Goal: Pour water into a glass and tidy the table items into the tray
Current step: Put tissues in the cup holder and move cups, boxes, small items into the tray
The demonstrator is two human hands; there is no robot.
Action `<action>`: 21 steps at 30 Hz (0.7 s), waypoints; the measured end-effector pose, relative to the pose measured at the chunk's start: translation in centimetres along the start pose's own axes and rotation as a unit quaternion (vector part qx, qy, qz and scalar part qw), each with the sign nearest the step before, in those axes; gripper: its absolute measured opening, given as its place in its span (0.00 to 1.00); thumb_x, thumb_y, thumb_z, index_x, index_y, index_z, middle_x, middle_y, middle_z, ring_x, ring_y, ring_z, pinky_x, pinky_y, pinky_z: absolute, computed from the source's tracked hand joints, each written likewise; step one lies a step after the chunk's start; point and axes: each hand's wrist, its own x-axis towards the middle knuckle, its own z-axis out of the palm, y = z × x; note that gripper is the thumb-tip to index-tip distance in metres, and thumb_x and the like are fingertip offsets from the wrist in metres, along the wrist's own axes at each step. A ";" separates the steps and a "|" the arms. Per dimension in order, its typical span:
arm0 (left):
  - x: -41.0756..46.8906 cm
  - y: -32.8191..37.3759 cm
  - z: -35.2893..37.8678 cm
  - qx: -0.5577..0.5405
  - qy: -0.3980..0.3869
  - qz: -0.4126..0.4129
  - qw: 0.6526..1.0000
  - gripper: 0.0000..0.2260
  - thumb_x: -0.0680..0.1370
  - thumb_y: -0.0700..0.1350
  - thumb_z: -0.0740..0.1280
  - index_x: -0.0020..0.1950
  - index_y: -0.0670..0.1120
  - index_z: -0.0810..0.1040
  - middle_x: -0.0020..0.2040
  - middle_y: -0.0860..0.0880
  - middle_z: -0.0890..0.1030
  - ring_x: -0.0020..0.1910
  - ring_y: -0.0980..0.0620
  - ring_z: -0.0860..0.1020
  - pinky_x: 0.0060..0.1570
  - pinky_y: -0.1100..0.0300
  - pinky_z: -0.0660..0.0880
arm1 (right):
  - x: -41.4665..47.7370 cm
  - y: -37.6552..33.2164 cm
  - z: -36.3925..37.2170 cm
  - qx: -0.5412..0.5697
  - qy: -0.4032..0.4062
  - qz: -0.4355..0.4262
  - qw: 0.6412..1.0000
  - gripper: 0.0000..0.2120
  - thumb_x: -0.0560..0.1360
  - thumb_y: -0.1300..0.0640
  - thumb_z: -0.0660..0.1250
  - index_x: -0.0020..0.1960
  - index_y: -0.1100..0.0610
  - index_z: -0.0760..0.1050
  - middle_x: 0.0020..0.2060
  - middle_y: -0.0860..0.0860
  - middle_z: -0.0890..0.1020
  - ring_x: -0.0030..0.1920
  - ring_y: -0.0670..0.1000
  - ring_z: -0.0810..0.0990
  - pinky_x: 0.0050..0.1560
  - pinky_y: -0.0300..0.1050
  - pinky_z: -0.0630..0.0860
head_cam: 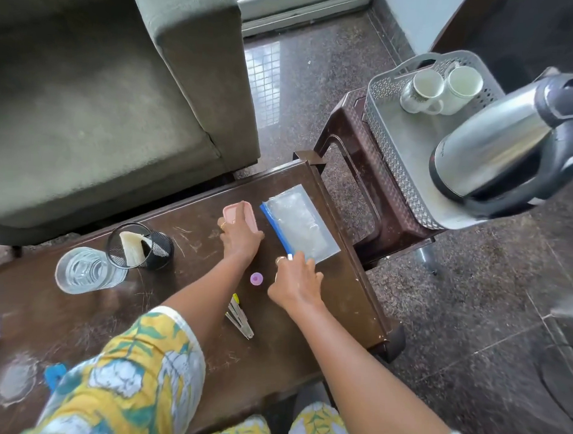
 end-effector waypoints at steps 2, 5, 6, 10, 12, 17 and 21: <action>-0.2 0.4 0.1 -0.025 0.039 -0.017 0.999 0.34 0.73 0.44 0.69 0.73 0.52 0.53 0.69 0.39 0.60 0.66 0.37 0.64 0.61 0.44 0.69 | 1.0 -0.3 -2.7 0.029 -0.018 0.023 0.999 0.18 0.69 0.54 0.71 0.57 0.56 0.73 0.55 0.56 0.72 0.57 0.57 0.70 0.53 0.53 0.72; -0.7 2.2 0.0 -0.057 0.086 0.021 0.994 0.34 0.72 0.43 0.68 0.72 0.51 0.54 0.69 0.40 0.60 0.65 0.38 0.60 0.61 0.44 0.67 | 2.8 -0.2 -7.6 0.069 -0.019 0.061 0.996 0.20 0.66 0.58 0.71 0.56 0.59 0.74 0.56 0.57 0.73 0.58 0.59 0.70 0.51 0.52 0.74; -0.7 3.4 0.0 -0.066 0.093 0.050 0.992 0.34 0.71 0.42 0.68 0.72 0.50 0.54 0.69 0.40 0.60 0.65 0.38 0.60 0.62 0.44 0.66 | 3.5 0.0 -9.5 0.078 -0.011 0.070 0.994 0.21 0.65 0.58 0.72 0.57 0.59 0.75 0.57 0.58 0.73 0.59 0.60 0.71 0.53 0.52 0.74; -0.7 10.5 -0.7 -0.060 0.104 0.165 0.979 0.36 0.69 0.43 0.68 0.73 0.47 0.55 0.68 0.39 0.63 0.66 0.38 0.60 0.68 0.47 0.57 | 6.1 2.5 -18.4 0.138 0.080 0.095 0.983 0.24 0.64 0.55 0.73 0.59 0.56 0.76 0.59 0.60 0.76 0.60 0.60 0.75 0.58 0.50 0.76; -1.0 15.0 -0.8 -0.067 0.091 0.226 0.967 0.36 0.69 0.44 0.68 0.73 0.47 0.56 0.67 0.40 0.65 0.65 0.39 0.62 0.66 0.48 0.58 | 7.3 4.5 -23.3 0.153 0.147 0.102 0.972 0.24 0.64 0.53 0.74 0.58 0.56 0.76 0.58 0.60 0.78 0.59 0.60 0.76 0.55 0.49 0.76; -2.0 25.9 0.3 -0.039 -0.039 0.337 0.940 0.39 0.68 0.43 0.72 0.74 0.49 0.55 0.67 0.40 0.68 0.64 0.43 0.66 0.62 0.52 0.67 | 11.8 9.9 -33.0 0.136 0.274 0.122 0.944 0.29 0.65 0.49 0.76 0.61 0.61 0.74 0.60 0.61 0.76 0.62 0.60 0.74 0.59 0.50 0.72; -2.5 31.2 2.4 0.055 -0.067 0.405 0.910 0.39 0.68 0.45 0.71 0.74 0.43 0.55 0.63 0.38 0.71 0.60 0.40 0.70 0.63 0.49 0.67 | 16.3 12.8 -35.2 0.117 0.236 0.153 0.952 0.32 0.65 0.51 0.77 0.64 0.63 0.72 0.64 0.62 0.73 0.62 0.61 0.74 0.59 0.48 0.73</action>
